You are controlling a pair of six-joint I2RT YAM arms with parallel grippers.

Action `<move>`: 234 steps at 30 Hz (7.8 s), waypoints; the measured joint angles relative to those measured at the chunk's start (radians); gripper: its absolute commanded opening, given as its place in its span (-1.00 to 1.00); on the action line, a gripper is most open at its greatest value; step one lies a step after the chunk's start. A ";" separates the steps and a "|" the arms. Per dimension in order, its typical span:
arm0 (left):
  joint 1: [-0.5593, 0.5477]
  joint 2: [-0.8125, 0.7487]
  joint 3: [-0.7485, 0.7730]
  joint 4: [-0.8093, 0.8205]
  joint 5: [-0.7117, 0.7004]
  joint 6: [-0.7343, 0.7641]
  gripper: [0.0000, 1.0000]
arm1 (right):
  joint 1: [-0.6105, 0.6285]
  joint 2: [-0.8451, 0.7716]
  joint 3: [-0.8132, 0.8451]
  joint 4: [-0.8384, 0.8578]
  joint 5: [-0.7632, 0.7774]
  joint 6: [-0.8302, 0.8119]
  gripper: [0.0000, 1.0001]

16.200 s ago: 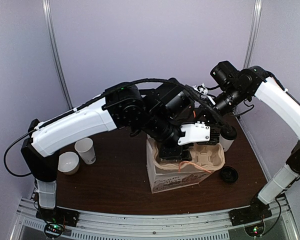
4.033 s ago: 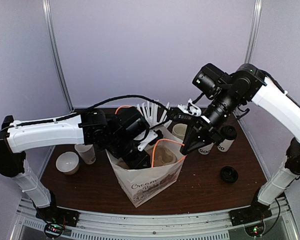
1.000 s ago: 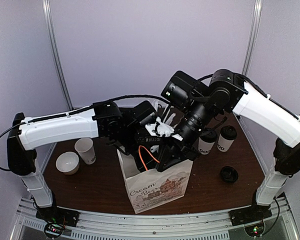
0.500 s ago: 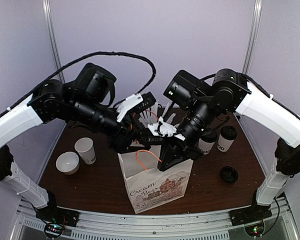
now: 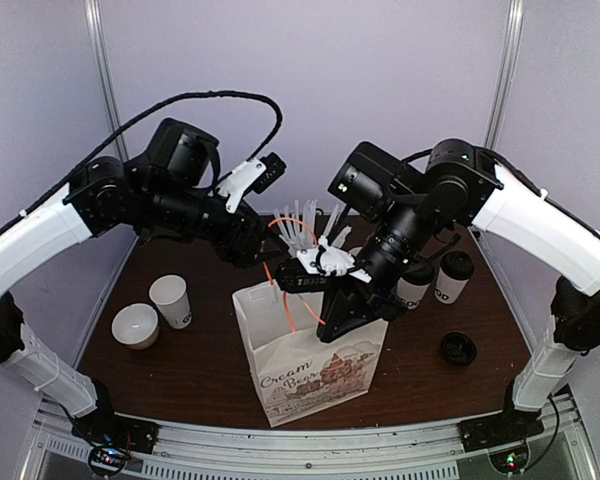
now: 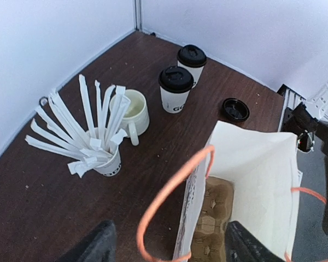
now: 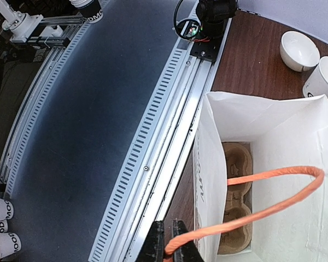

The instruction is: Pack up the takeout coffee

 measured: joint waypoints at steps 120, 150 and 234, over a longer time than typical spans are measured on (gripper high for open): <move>0.069 0.013 -0.014 0.049 -0.285 0.087 0.92 | -0.837 0.256 -0.170 0.081 0.427 -0.222 0.56; 0.070 0.000 -0.015 0.049 -0.227 0.080 0.94 | -0.825 0.261 -0.086 -0.003 0.423 -0.236 0.88; 0.302 0.179 0.114 0.022 0.063 0.082 -1.00 | -0.394 -0.031 0.306 0.041 0.383 -0.105 0.34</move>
